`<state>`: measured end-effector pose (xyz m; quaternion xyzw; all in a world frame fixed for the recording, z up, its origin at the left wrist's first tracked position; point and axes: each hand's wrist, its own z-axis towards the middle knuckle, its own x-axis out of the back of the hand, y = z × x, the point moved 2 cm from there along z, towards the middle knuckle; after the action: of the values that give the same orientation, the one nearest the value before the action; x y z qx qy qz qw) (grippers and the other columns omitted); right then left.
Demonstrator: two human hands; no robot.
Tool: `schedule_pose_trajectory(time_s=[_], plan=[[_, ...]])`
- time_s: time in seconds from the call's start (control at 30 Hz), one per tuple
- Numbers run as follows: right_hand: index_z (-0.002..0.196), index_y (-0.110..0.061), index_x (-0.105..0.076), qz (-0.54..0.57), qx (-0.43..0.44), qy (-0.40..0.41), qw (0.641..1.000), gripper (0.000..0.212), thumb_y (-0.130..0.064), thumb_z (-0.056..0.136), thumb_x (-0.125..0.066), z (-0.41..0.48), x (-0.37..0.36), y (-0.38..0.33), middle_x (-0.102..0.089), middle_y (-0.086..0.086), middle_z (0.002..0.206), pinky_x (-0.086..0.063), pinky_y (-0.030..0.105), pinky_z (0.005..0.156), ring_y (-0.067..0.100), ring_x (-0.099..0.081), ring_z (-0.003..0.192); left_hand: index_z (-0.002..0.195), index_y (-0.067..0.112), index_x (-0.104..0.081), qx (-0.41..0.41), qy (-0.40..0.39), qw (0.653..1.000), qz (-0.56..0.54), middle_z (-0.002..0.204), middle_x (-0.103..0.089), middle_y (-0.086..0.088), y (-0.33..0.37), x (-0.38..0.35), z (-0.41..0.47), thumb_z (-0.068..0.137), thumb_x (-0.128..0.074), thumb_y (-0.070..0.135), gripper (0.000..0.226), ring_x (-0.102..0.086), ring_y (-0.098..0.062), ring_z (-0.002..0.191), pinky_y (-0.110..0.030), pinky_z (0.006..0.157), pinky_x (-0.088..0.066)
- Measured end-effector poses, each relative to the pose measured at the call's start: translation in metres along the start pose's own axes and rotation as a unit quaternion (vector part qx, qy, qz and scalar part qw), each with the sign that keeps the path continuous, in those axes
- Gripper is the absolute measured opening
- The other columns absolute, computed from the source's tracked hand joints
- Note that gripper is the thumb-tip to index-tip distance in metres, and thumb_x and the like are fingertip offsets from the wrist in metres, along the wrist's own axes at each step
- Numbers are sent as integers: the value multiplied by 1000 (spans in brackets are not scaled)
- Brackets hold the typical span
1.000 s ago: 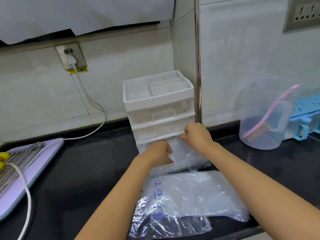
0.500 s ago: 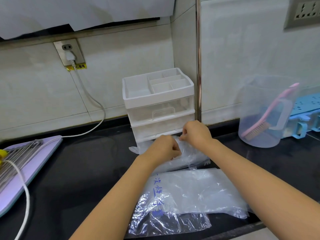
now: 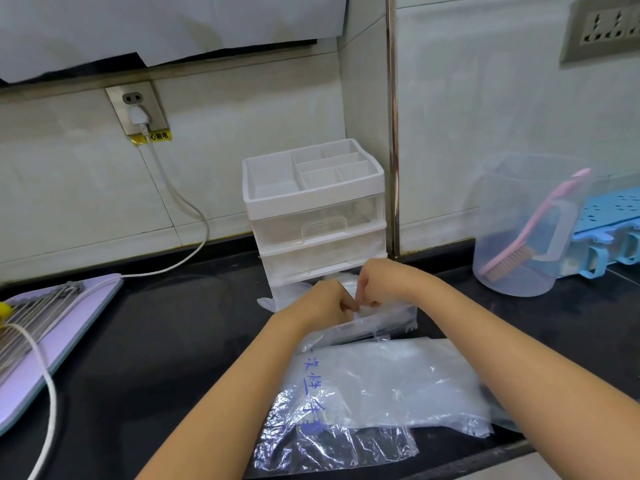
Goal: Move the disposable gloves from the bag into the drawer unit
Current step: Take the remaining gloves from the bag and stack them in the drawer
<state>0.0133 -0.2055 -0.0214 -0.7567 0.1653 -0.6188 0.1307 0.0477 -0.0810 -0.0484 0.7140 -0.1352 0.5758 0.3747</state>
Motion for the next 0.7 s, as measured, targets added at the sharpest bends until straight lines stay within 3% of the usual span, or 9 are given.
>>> schedule_pose_trajectory(time_s=[0.07,0.17,0.27,0.37,0.47,0.53,0.6,0.67,0.7], plan=[[105,-8,-71,-45,-14,-36,998,22,-16,86,-63,1,-6,5,-69,8,104,-52,31,84,20,-63,87,84,12,-71,1,-24,1000,13,71,-54,-4,-1,0,1,83,-51,0,23,-37,-13,62,-25,62,-37],[118,-8,-63,-72,-14,-59,996,29,-17,92,-55,-1,-11,2,-63,11,118,-48,33,89,23,-59,97,125,15,-59,26,-81,995,58,116,-62,-3,1,6,-1,93,-53,12,33,-54,-16,94,-29,87,-43],[138,-8,-43,-137,-15,-78,987,45,-11,94,-51,-3,-12,-2,-42,13,139,-43,34,92,30,-50,117,146,12,-32,72,-120,984,113,148,-37,-5,-5,11,-6,98,-48,21,51,-40,-23,131,-26,101,-31],[143,-11,-37,-189,-25,-110,976,53,-15,94,-54,-2,-8,-6,-38,12,142,-43,34,91,31,-48,120,152,16,-15,97,-114,983,105,157,-21,-4,-8,14,-12,98,-49,30,66,-25,-23,142,-32,111,-22],[137,-5,-47,-240,-40,-148,959,43,-11,94,-52,-1,0,-17,-50,13,129,-42,31,81,26,-55,103,149,19,-26,120,-125,977,125,152,-34,-4,-9,17,-10,95,-54,29,62,-36,-25,135,-34,105,-31],[129,-1,-53,-261,-44,-150,953,36,-5,94,-49,1,6,-26,-50,12,111,-39,27,76,20,-51,79,141,16,-42,144,-156,960,185,135,-51,-7,-13,22,-5,92,-57,21,51,-50,-26,114,-31,89,-40],[118,1,-59,-275,-49,-137,951,28,0,93,-47,5,9,-33,-46,10,91,-37,26,76,18,-43,65,133,12,-52,168,-198,932,252,113,-56,-7,-17,28,-1,89,-58,13,44,-52,-24,94,-29,77,-41],[105,1,-62,-300,-54,-129,944,19,1,92,-48,8,11,-37,-40,6,78,-37,25,77,16,-40,61,127,11,-57,169,-226,911,302,104,-56,-5,-20,30,3,87,-60,15,41,-51,-23,86,-29,72,-41],[110,1,-62,-308,-53,-131,941,22,1,92,-49,8,11,-39,-43,6,80,-38,26,78,18,-44,65,125,10,-58,167,-234,905,313,103,-57,-5,-20,30,5,86,-62,18,40,-52,-23,84,-30,71,-42]])
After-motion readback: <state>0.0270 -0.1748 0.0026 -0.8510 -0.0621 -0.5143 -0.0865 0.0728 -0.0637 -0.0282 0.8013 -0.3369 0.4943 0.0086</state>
